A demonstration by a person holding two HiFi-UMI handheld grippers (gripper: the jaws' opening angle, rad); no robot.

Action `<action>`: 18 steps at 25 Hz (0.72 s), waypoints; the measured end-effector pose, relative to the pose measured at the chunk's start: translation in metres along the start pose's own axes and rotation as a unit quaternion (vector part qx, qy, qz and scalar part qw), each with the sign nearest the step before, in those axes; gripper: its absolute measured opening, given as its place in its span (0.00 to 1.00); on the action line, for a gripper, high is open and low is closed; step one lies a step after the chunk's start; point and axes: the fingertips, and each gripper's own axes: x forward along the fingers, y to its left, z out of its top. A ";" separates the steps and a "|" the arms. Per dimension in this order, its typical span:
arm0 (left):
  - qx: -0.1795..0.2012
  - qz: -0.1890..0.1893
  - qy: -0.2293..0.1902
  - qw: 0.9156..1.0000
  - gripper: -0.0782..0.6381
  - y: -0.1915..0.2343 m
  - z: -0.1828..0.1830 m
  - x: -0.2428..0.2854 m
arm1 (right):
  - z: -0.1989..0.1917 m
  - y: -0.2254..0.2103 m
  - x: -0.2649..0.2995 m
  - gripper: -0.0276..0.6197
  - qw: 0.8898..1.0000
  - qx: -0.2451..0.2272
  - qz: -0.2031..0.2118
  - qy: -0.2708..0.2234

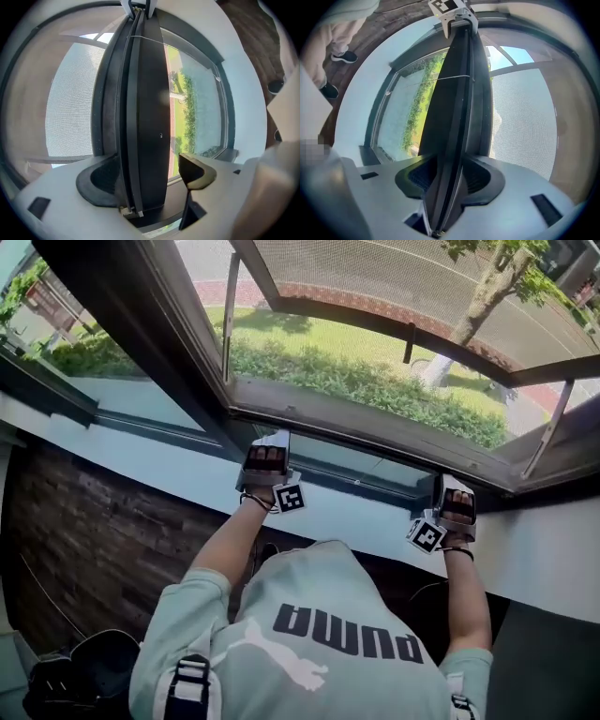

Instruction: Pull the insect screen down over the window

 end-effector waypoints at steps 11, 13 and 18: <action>-0.002 0.025 0.028 0.999 0.61 0.000 0.000 0.010 | 0.001 0.006 0.015 0.42 0.996 0.016 -0.086 0.011; -0.018 0.014 0.029 0.999 0.61 -0.001 -0.001 0.009 | 0.004 0.008 0.015 0.41 0.996 0.036 -0.086 0.006; -0.001 -0.036 0.023 0.999 0.60 0.001 -0.007 -0.002 | 0.008 0.000 0.006 0.37 0.998 0.058 0.019 -0.003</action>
